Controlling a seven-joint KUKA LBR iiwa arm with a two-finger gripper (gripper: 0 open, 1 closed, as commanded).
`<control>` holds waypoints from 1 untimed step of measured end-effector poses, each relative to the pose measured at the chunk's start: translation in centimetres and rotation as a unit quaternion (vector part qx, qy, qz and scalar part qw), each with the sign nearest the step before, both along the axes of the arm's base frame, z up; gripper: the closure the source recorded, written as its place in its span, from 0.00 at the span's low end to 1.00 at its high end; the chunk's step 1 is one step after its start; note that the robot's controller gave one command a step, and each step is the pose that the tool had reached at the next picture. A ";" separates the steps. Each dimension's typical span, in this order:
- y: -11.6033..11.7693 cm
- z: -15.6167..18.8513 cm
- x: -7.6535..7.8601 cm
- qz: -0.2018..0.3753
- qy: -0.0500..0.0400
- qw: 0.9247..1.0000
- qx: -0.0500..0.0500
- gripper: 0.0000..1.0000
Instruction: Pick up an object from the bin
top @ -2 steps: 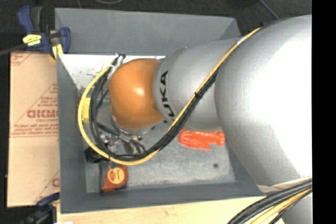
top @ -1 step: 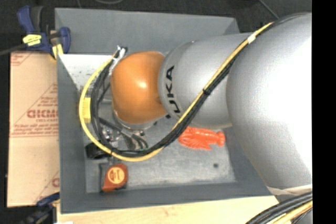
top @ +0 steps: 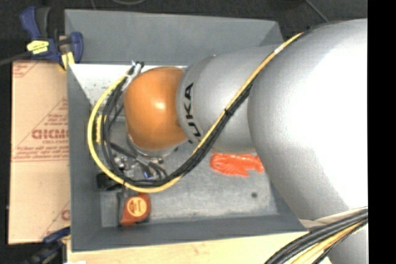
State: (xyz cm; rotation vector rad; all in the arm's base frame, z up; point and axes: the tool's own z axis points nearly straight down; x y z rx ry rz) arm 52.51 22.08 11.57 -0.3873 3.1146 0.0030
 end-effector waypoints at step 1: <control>-0.3 3.0 0.5 0.010 0.003 1.000 -0.002 1.00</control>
Offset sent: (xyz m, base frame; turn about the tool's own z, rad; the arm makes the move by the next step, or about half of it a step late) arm 0.0038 0.0072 0.0179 -0.0309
